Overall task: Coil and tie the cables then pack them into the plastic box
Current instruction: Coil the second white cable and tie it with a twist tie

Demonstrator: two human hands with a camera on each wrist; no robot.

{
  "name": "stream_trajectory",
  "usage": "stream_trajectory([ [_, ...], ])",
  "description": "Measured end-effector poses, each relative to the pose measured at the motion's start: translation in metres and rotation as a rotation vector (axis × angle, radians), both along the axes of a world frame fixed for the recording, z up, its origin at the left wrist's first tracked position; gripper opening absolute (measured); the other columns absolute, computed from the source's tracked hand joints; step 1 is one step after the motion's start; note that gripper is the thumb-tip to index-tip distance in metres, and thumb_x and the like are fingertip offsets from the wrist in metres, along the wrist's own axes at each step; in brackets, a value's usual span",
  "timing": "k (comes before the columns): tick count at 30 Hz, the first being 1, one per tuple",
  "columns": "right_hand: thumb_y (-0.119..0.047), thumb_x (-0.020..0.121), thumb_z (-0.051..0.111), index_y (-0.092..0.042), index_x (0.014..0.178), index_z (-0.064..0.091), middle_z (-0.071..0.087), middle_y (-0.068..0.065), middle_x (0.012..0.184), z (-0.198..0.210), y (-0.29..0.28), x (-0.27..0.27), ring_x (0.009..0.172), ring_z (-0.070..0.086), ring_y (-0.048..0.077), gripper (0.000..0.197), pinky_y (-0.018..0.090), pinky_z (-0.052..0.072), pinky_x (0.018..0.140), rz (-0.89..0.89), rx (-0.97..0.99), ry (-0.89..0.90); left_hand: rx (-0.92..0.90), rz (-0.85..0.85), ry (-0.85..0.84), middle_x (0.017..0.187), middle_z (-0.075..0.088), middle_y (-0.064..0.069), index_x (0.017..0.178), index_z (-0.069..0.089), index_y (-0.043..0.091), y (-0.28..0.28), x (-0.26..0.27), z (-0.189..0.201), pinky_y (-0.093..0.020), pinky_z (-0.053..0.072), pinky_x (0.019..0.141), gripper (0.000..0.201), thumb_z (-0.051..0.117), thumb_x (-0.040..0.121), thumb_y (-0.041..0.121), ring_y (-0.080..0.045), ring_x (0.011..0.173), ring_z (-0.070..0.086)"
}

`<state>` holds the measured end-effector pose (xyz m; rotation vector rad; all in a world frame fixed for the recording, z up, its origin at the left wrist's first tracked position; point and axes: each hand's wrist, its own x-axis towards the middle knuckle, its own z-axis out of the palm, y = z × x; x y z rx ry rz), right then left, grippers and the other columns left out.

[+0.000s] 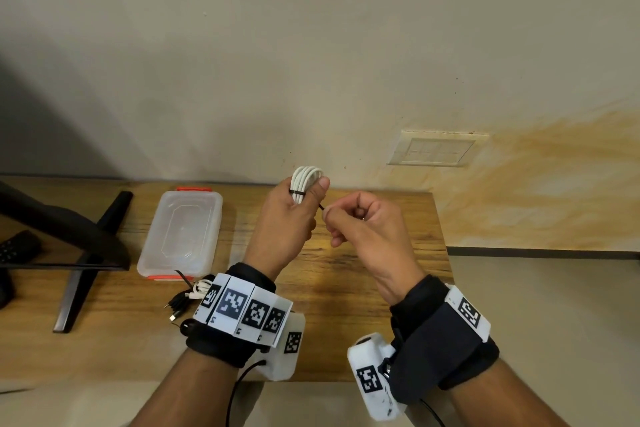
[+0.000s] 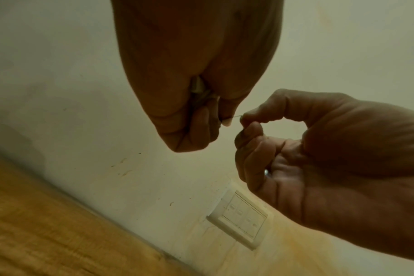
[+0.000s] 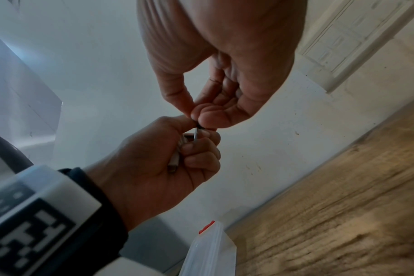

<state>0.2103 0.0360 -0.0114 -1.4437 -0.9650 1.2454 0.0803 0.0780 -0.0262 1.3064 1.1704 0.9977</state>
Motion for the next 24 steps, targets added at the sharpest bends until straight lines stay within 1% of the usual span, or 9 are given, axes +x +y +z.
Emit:
stream_trajectory([
  [2,-0.004,0.085,0.069,0.001,0.09,0.069,0.065,0.008,0.074,0.0,0.001,0.003,0.064,0.058,0.013,0.006,0.027,0.054,0.059,-0.019,-0.005,0.001,-0.053,-0.017,-0.063,0.063,0.043,-0.002,0.087,0.054,0.001,0.0,-0.001,0.003,-0.025,0.03,0.044,0.037,0.059,0.098,0.036,-0.012,0.047,0.036],
  [7,-0.008,0.086,0.069,-0.004,0.089,0.066,0.062,0.008,0.075,-0.002,0.007,0.015,0.058,0.057,0.01,0.006,0.032,0.054,0.06,-0.099,-0.014,-0.076,-0.18,-0.178,-0.293,0.059,0.032,0.006,0.08,0.043,0.015,0.0,-0.001,0.01,-0.02,0.024,0.041,0.032,0.064,0.094,0.034,-0.01,0.047,0.023],
  [8,-0.009,0.086,0.069,-0.004,0.089,0.066,0.061,0.007,0.074,-0.003,0.008,0.015,0.058,0.057,0.01,0.007,0.031,0.054,0.06,-0.102,-0.02,-0.082,-0.198,-0.197,-0.347,0.059,0.03,0.005,0.082,0.044,0.012,-0.001,0.0,0.01,-0.019,0.023,0.04,0.031,0.065,0.094,0.032,-0.01,0.047,0.022],
  [12,-0.009,0.086,0.068,0.0,0.092,0.066,0.059,0.008,0.072,-0.005,0.011,0.012,0.061,0.056,0.014,0.011,0.027,0.054,0.057,-0.083,-0.057,-0.076,-0.251,-0.234,-0.497,0.059,0.027,0.004,0.108,0.054,0.005,-0.003,0.001,0.012,-0.018,0.019,0.039,0.031,0.064,0.093,0.031,-0.007,0.043,0.022],
  [15,-0.011,0.087,0.068,-0.004,0.09,0.066,0.059,0.006,0.075,-0.004,0.012,0.012,0.065,0.057,0.014,0.007,0.029,0.055,0.059,-0.053,-0.057,-0.092,-0.242,-0.224,-0.457,0.059,0.027,0.003,0.104,0.057,0.007,-0.002,-0.003,0.012,-0.02,0.016,0.041,0.029,0.058,0.095,0.034,-0.008,0.043,0.021],
  [17,-0.014,0.089,0.066,-0.01,0.091,0.064,0.061,0.003,0.078,-0.004,0.012,0.014,0.07,0.058,0.013,0.004,0.034,0.056,0.066,0.004,-0.014,-0.199,-0.206,-0.202,-0.352,0.059,0.028,0.003,0.101,0.058,0.008,-0.001,-0.004,0.009,-0.019,0.019,0.042,0.03,0.058,0.095,0.038,-0.01,0.045,0.021],
  [19,-0.02,0.094,0.062,-0.015,0.097,0.062,0.063,0.0,0.088,-0.003,0.01,0.018,0.077,0.058,0.012,0.006,0.033,0.053,0.074,0.102,0.032,-0.341,-0.179,-0.18,-0.273,0.06,0.03,0.002,0.095,0.053,0.012,0.0,-0.004,0.008,-0.019,0.022,0.042,0.028,0.059,0.095,0.039,-0.01,0.046,0.022],
  [21,-0.031,0.098,0.058,-0.02,0.106,0.057,0.063,-0.003,0.1,0.001,0.006,0.019,0.088,0.06,0.013,0.013,0.032,0.052,0.077,0.21,0.035,-0.405,-0.185,-0.171,-0.258,0.061,0.03,0.001,0.087,0.047,0.017,0.001,-0.005,0.007,-0.019,0.024,0.041,0.026,0.058,0.097,0.038,-0.011,0.047,0.022],
  [24,-0.037,0.103,0.048,-0.019,0.105,0.055,0.065,0.006,0.096,0.006,0.004,0.017,0.088,0.062,0.027,0.019,0.046,0.053,0.076,0.331,0.047,-0.436,-0.18,-0.201,-0.231,0.062,0.031,0.001,0.082,0.048,0.024,-0.001,-0.004,0.009,-0.02,0.024,0.042,0.024,0.057,0.098,0.039,-0.012,0.048,0.023],
])
